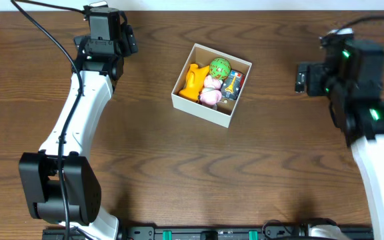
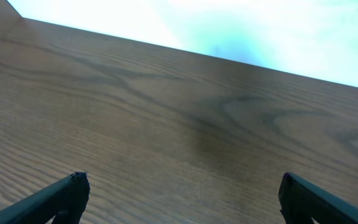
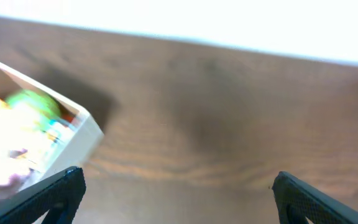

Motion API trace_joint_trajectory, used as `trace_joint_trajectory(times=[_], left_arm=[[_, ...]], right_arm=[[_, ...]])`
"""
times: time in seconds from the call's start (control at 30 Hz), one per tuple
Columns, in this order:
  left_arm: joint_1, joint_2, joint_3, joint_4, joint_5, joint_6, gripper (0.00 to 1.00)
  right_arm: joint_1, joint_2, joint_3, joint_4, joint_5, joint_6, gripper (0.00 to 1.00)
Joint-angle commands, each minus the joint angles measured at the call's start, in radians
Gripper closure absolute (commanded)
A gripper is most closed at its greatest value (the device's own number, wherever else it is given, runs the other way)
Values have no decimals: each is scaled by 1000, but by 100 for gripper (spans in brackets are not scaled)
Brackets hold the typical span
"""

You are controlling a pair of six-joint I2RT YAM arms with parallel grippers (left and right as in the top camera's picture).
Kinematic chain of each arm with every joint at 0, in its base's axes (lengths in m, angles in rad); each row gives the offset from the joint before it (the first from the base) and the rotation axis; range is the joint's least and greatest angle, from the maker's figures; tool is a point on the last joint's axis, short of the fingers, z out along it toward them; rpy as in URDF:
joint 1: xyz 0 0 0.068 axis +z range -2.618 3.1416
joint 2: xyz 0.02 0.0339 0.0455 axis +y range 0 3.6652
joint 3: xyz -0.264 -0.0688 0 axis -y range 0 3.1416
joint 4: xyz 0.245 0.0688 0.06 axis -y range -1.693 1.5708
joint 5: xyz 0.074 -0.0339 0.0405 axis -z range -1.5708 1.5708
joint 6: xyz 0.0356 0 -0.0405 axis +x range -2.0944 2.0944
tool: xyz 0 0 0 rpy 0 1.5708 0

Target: Pack container

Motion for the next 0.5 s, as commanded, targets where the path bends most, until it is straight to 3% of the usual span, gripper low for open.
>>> trace_joint_trajectory(times=[0.0,0.27,0.47], left_arm=[[3,-19,-3,-4,-13,-5,2],[3,-19,-3,-4,-13,-5,2],[3,-19,-3,-4,-13,-5,2]], right_arm=[[33,-148,2,-5,-10,-6,1],[92,-544,-111,23,-29,39,1],[104,-849,-414,142,-29,27,1]])
